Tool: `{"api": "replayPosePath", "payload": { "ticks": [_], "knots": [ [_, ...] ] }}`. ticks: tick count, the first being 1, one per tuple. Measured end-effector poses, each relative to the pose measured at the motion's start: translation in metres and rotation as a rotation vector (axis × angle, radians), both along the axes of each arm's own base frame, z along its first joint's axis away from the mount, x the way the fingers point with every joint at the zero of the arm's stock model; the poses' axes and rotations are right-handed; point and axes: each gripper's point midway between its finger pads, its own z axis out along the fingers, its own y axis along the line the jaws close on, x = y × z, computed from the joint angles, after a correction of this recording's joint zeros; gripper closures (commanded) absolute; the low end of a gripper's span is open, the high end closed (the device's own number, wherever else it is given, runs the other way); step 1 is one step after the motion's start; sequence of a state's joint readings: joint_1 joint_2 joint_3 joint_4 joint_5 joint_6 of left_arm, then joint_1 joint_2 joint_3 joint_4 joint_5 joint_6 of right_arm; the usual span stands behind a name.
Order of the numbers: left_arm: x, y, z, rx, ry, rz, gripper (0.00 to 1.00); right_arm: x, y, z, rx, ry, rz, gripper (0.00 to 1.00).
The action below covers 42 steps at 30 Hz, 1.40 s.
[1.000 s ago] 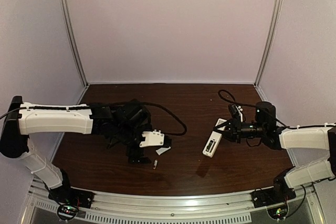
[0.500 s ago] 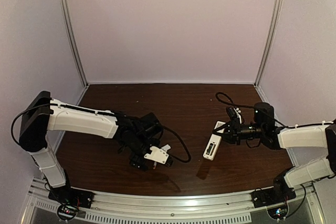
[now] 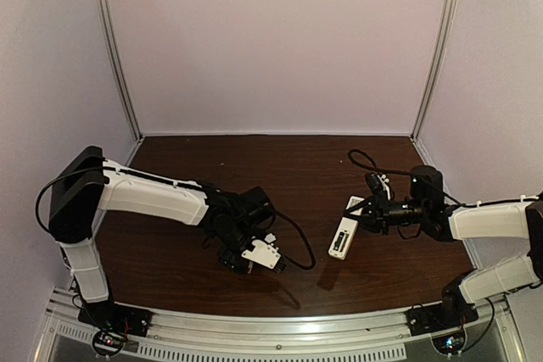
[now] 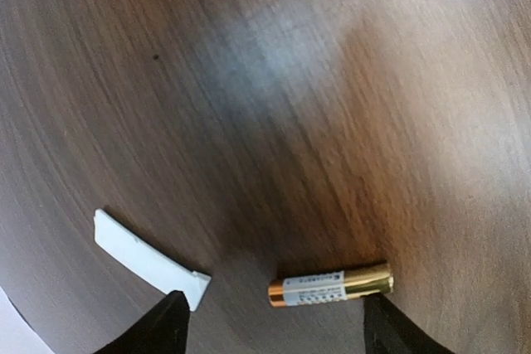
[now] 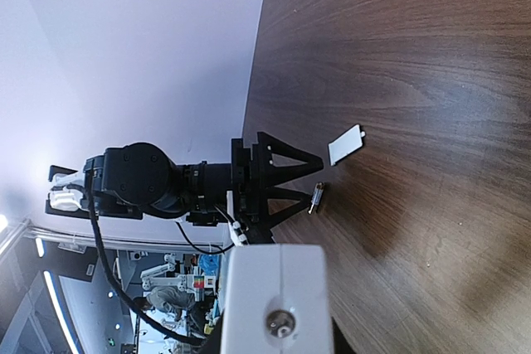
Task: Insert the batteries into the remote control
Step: Pick up the battery from the center of the board.
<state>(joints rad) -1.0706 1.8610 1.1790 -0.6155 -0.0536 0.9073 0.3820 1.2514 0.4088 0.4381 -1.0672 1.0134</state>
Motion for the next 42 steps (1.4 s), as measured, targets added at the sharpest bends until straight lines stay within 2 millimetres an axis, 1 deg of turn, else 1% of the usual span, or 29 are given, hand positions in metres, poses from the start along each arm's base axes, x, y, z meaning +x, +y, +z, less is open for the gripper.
{"api": "replayPosePath", "payload": {
  "ticks": [4, 7, 10, 13, 15, 22, 25, 31, 36, 42],
  "knots": [
    [-0.009, -0.01, 0.0, -0.012, 0.007, -0.041, 0.3, 0.0, 0.0, -0.001, -0.002, -0.002, 0.004, 1.0],
    [-0.016, -0.014, -0.001, -0.014, 0.014, -0.065, 0.35, 0.0, 0.0, -0.002, -0.005, -0.003, 0.006, 1.0],
    [-0.021, -0.02, -0.002, -0.024, 0.03, -0.077, 0.43, 0.0, 0.0, -0.004, -0.006, -0.001, 0.007, 1.0],
    [-0.02, -0.024, -0.003, -0.03, 0.04, -0.068, 0.56, 0.0, 0.0, -0.004, -0.007, -0.001, 0.007, 1.0],
    [-0.019, -0.027, -0.004, -0.032, 0.044, -0.061, 0.6, 0.0, 0.0, -0.004, -0.007, -0.001, 0.007, 1.0],
    [-0.014, -0.032, -0.005, -0.041, 0.059, -0.017, 0.64, 0.0, 0.0, -0.004, -0.007, -0.001, 0.007, 1.0],
    [-0.007, -0.034, -0.005, -0.05, 0.064, 0.016, 0.65, 0.0, 0.0, -0.004, -0.008, -0.003, 0.008, 1.0],
    [0.004, -0.036, -0.006, -0.058, 0.066, 0.053, 0.73, 0.0, 0.0, -0.004, -0.008, -0.005, 0.008, 1.0],
    [0.002, -0.035, -0.006, -0.058, 0.082, 0.061, 0.79, 0.0, 0.0, -0.005, -0.011, -0.003, 0.009, 1.0],
    [0.001, -0.04, -0.007, -0.057, 0.116, 0.092, 0.82, 0.0, 0.0, -0.005, -0.012, 0.0, 0.009, 1.0]
  ]
}}
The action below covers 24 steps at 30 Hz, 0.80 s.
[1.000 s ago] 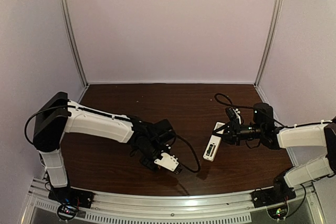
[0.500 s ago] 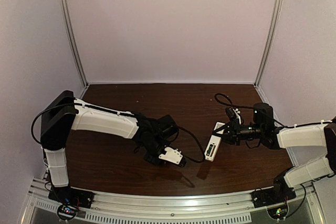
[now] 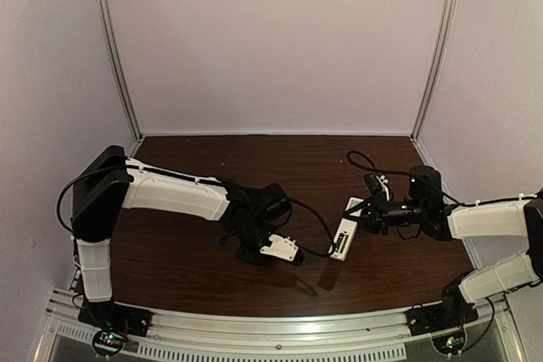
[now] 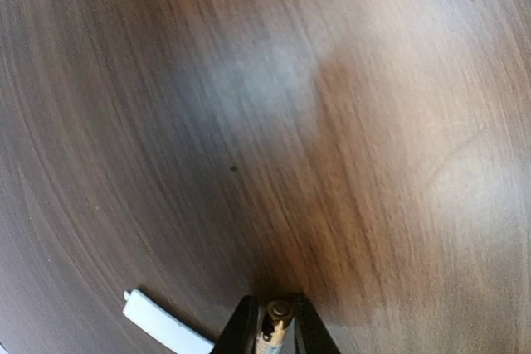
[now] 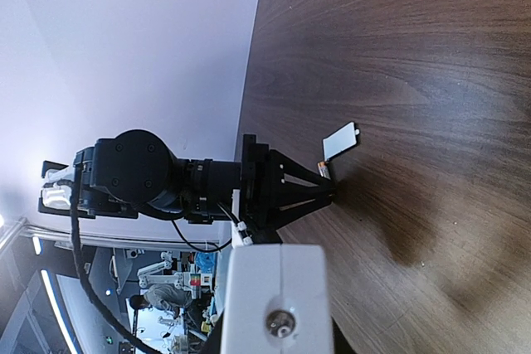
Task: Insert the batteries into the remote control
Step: Pick up the battery from the center of the board.
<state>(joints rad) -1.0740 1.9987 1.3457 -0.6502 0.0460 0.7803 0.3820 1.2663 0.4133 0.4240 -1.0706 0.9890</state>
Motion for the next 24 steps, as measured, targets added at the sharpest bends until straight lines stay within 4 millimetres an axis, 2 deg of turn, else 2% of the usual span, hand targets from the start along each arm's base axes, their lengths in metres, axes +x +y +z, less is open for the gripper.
{"api": "replayPosePath", "payload": {
  "ticks": [5, 10, 13, 18, 24],
  "knots": [
    [0.004, -0.013, 0.0, -0.019, 0.022, 0.044, 0.85, 0.002, 0.001, 0.003, 0.001, -0.012, 0.002, 1.0],
    [0.005, -0.015, 0.0, -0.024, 0.039, 0.08, 0.66, 0.001, 0.0, 0.001, -0.006, -0.014, 0.005, 1.0],
    [0.007, -0.015, 0.0, -0.028, 0.042, 0.101, 0.61, 0.001, 0.0, 0.002, -0.008, -0.013, 0.005, 1.0],
    [0.016, -0.007, 0.001, -0.034, 0.067, 0.164, 0.65, 0.001, 0.0, 0.001, -0.009, -0.012, 0.005, 1.0],
    [0.018, 0.021, 0.0, -0.005, 0.089, 0.218, 0.72, 0.002, 0.0, 0.003, -0.005, -0.013, 0.003, 1.0]
  ]
}}
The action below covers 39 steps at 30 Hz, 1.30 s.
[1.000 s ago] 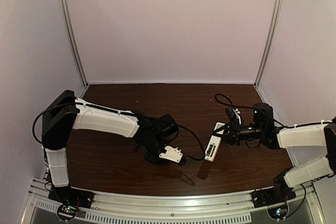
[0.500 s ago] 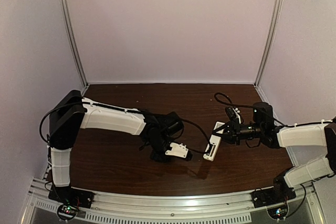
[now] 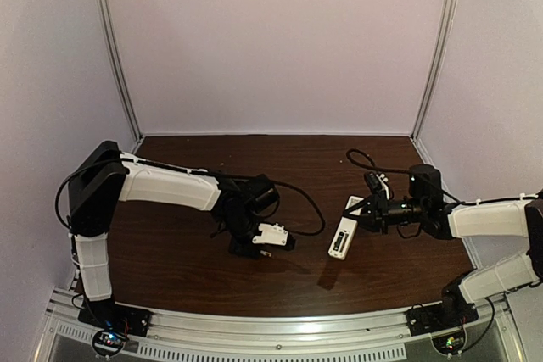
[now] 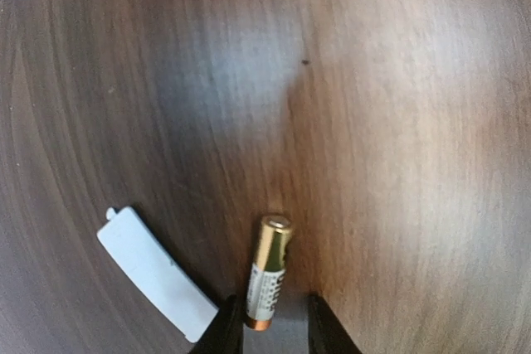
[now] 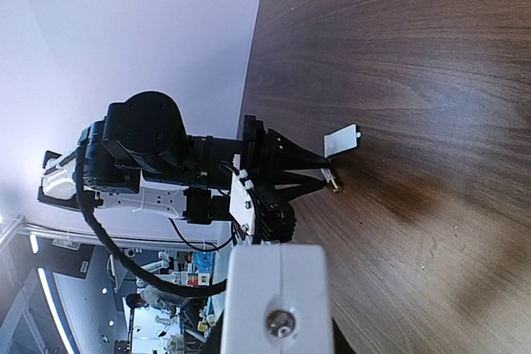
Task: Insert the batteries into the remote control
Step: Pick up the battery from the center of the board, then load the battery into the battery compartment.
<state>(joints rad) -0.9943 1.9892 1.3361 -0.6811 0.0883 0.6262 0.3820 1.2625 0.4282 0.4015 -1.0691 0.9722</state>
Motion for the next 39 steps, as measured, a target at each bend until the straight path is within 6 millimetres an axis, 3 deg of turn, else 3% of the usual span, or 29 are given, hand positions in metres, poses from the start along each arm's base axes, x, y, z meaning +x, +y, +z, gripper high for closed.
{"api": "replayPosePath", "payload": {
  "ticks": [9, 16, 20, 28, 32, 39],
  "knots": [
    [-0.008, 0.005, -0.001, 0.004, 0.028, 0.002, 0.86, 0.002, 0.0, 0.002, 0.004, -0.011, -0.006, 1.0],
    [-0.011, 0.0, 0.0, -0.013, 0.064, 0.033, 0.88, 0.005, 0.0, 0.005, 0.011, -0.014, -0.025, 1.0],
    [-0.013, -0.005, 0.003, -0.032, 0.092, 0.067, 1.0, 0.008, 0.0, 0.008, 0.021, -0.02, -0.035, 1.0],
    [-0.017, -0.023, 0.025, -0.096, 0.19, 0.222, 1.0, 0.008, 0.004, 0.013, 0.061, -0.033, -0.054, 1.0],
    [-0.03, -0.026, 0.055, -0.151, 0.276, 0.33, 1.0, 0.009, 0.013, 0.015, 0.081, -0.031, -0.058, 1.0],
    [-0.045, -0.031, 0.155, -0.348, 0.368, 0.507, 1.0, 0.007, 0.032, 0.018, 0.124, -0.029, -0.047, 1.0]
  ]
}}
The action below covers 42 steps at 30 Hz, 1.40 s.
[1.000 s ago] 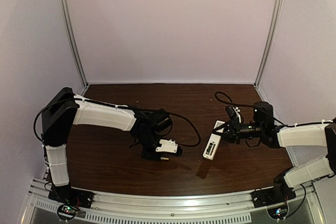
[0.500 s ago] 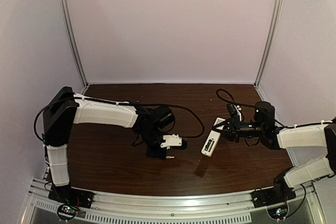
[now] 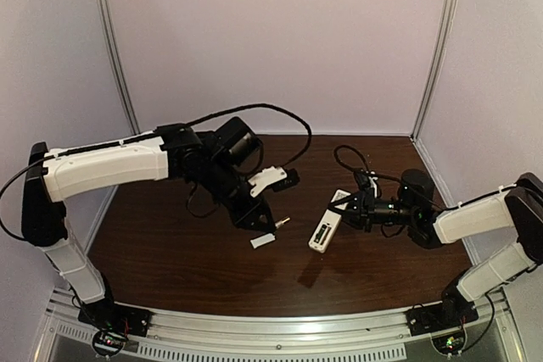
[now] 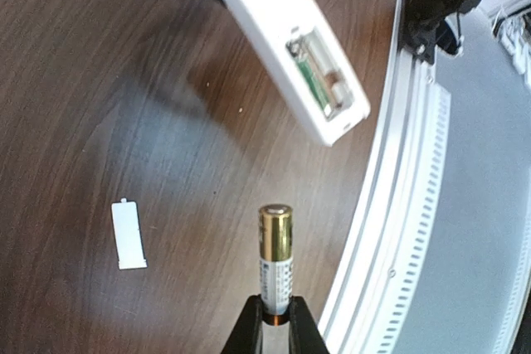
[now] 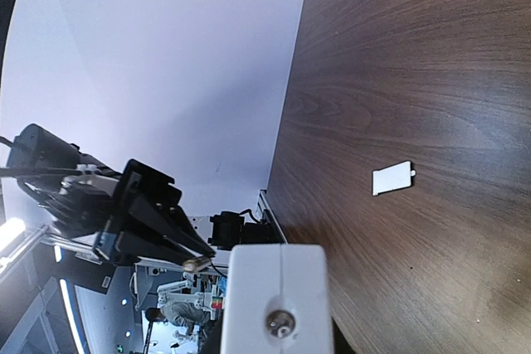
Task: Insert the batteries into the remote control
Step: Load the battery into the battery compartment.
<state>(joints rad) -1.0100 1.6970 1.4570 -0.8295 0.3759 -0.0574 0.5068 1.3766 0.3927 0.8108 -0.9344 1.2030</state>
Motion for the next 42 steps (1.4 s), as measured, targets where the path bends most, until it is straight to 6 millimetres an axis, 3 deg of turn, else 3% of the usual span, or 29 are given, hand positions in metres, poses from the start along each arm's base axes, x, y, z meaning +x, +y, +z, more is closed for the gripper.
{"api": "replayPosePath", "payload": {
  "ticks": [3, 7, 16, 24, 36, 42],
  "knots": [
    [-0.001, -0.007, 0.03, -0.058, 0.049, 0.066, 1.0, -0.002, 0.011, -0.002, 0.02, 0.01, 0.007, 1.0],
    [-0.006, -0.009, 0.039, -0.064, 0.135, 0.145, 1.0, -0.003, 0.023, -0.005, 0.038, 0.023, 0.007, 1.0],
    [-0.021, -0.004, 0.036, 0.011, 0.225, 0.238, 1.0, 0.007, 0.046, 0.014, 0.075, -0.03, 0.004, 1.0],
    [-0.021, -0.008, 0.021, 0.094, 0.25, 0.274, 1.0, 0.008, 0.063, 0.005, 0.071, -0.014, 0.011, 1.0],
    [-0.023, -0.022, 0.0, 0.168, 0.276, 0.277, 1.0, 0.01, 0.069, 0.012, 0.087, -0.024, -0.011, 1.0],
    [-0.018, -0.022, 0.002, 0.181, 0.259, 0.3, 1.0, 0.012, 0.069, 0.012, 0.085, -0.022, -0.02, 1.0]
  ]
}}
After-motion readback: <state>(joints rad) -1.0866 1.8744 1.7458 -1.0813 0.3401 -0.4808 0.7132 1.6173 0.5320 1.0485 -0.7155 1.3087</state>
